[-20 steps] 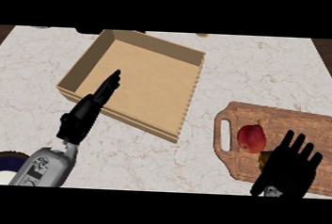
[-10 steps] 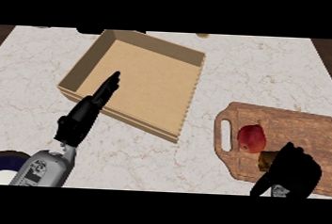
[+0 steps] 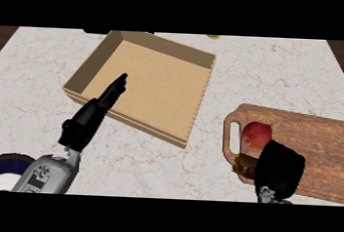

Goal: Pick the sweet potato from the cutting board and place it in the cardboard box

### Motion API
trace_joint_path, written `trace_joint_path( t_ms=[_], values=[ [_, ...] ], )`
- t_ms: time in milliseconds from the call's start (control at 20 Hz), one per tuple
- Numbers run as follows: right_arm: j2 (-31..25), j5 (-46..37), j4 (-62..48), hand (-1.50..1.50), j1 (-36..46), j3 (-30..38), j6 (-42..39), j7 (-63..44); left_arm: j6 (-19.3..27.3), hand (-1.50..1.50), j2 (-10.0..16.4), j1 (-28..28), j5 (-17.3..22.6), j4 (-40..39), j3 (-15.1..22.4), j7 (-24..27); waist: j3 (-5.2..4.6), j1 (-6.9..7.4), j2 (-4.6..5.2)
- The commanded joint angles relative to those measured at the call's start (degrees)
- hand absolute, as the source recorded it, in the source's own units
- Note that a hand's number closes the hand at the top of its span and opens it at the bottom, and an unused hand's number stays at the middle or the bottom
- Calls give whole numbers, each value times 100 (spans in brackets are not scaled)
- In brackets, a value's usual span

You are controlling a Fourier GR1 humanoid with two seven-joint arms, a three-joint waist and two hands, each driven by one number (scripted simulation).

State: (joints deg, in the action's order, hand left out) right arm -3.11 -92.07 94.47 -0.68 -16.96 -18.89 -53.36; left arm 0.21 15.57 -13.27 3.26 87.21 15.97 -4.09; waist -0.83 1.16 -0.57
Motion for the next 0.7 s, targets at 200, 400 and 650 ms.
trace_joint_path(
  t_ms=[200,400,650],
  values=[
    [303,1277,-79,150,1411,-2200,393,-292,-215,0,-209,-307,-9,9,304,-11,109,764,174],
    [308,1505,-366,150,2332,-2758,749,-1129,-202,0,-340,-370,-81,-174,411,14,82,655,164],
    [308,1916,-282,150,3370,-3167,985,-1738,-249,0,-250,-453,-59,-326,249,102,68,636,120]
  ],
)
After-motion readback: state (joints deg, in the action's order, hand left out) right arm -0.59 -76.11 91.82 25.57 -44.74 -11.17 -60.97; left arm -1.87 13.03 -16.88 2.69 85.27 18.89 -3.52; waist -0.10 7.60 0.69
